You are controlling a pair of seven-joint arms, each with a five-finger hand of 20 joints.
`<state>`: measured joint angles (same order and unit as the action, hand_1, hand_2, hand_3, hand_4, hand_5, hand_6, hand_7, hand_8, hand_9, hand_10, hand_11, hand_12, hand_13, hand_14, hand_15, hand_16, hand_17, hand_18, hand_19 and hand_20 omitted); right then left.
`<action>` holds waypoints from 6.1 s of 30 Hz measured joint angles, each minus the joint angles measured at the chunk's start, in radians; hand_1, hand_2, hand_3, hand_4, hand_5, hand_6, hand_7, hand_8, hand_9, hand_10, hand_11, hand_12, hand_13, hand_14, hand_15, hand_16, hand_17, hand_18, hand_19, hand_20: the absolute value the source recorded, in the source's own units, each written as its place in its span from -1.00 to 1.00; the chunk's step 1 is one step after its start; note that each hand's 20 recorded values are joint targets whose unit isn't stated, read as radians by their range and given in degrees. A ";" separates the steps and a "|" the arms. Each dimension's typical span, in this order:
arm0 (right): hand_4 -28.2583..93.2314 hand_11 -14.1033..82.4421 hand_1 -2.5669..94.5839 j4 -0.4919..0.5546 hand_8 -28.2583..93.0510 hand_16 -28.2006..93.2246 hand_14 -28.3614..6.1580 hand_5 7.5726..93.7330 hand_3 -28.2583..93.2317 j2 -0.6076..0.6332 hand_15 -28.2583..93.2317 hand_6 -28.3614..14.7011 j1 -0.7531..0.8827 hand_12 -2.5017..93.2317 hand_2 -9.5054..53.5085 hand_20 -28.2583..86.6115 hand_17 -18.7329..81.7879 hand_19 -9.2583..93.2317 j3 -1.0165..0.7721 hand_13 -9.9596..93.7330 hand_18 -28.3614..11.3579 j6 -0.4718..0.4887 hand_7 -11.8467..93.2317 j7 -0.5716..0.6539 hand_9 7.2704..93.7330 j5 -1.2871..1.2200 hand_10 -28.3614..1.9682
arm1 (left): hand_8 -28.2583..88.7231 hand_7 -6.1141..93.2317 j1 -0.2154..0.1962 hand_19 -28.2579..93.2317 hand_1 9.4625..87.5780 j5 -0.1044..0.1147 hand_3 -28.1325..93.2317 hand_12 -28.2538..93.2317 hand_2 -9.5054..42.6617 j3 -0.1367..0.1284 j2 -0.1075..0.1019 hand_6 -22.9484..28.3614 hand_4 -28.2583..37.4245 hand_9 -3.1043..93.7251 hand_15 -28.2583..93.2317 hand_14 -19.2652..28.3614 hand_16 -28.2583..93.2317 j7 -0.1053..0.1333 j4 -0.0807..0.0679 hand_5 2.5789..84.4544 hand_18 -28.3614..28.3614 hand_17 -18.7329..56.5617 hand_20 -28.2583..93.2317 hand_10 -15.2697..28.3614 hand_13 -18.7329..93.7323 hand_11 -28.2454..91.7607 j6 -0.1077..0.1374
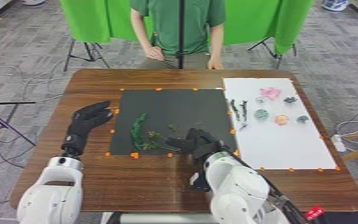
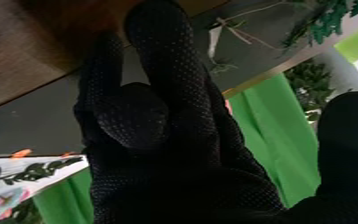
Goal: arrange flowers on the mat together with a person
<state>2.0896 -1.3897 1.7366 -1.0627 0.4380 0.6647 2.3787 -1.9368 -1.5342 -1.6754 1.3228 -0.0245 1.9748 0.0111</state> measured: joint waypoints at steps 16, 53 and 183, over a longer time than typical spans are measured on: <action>-0.71 -0.20 -0.62 -0.001 -0.58 0.11 -0.24 0.41 0.24 0.001 0.64 -0.17 -0.012 -0.40 -0.32 0.20 0.07 0.37 0.043 0.64 -0.74 0.021 -0.60 -0.023 0.97 -0.046 -0.16 | -0.62 -0.61 0.000 -0.24 -0.41 -0.003 0.50 -0.30 -0.98 0.000 0.000 0.12 -0.47 -0.05 -0.17 0.63 -0.51 -0.001 0.003 0.00 0.55 -0.50 -0.22 0.32 -0.08 -0.20 0.000; -0.82 -0.62 -0.89 -0.038 -0.65 -0.23 -0.03 -0.22 0.71 0.002 -0.46 0.25 0.284 -0.69 -0.52 -0.12 -0.33 -0.80 -0.520 -0.30 -0.24 -0.428 -0.60 -0.928 -0.25 -1.276 -0.09 | -0.63 -0.59 -0.098 -0.38 -0.43 0.134 0.53 -0.31 -0.93 0.044 -0.081 0.08 -0.51 -0.05 -0.29 0.55 -0.50 0.237 0.030 0.01 0.44 -0.42 -0.26 0.28 -0.08 -0.23 0.012; -0.84 -0.33 -0.14 -0.243 -0.66 -0.05 0.41 0.24 0.51 0.440 0.23 0.37 -0.237 -0.50 -1.00 0.22 0.52 0.95 -0.227 0.92 -0.16 -0.287 -0.49 -0.045 0.58 0.182 0.00 | -0.64 -0.58 -0.110 -0.34 -0.43 0.173 0.54 -0.30 -0.90 0.038 -0.036 0.09 -0.52 -0.02 -0.24 0.57 -0.51 0.238 0.050 0.03 0.46 -0.43 -0.25 0.30 -0.06 -0.20 0.034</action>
<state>1.8471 -0.9493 1.4995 -1.2898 0.1510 0.6197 2.5606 -2.0472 -1.3608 -1.6373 1.2872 0.2132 2.0250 0.0447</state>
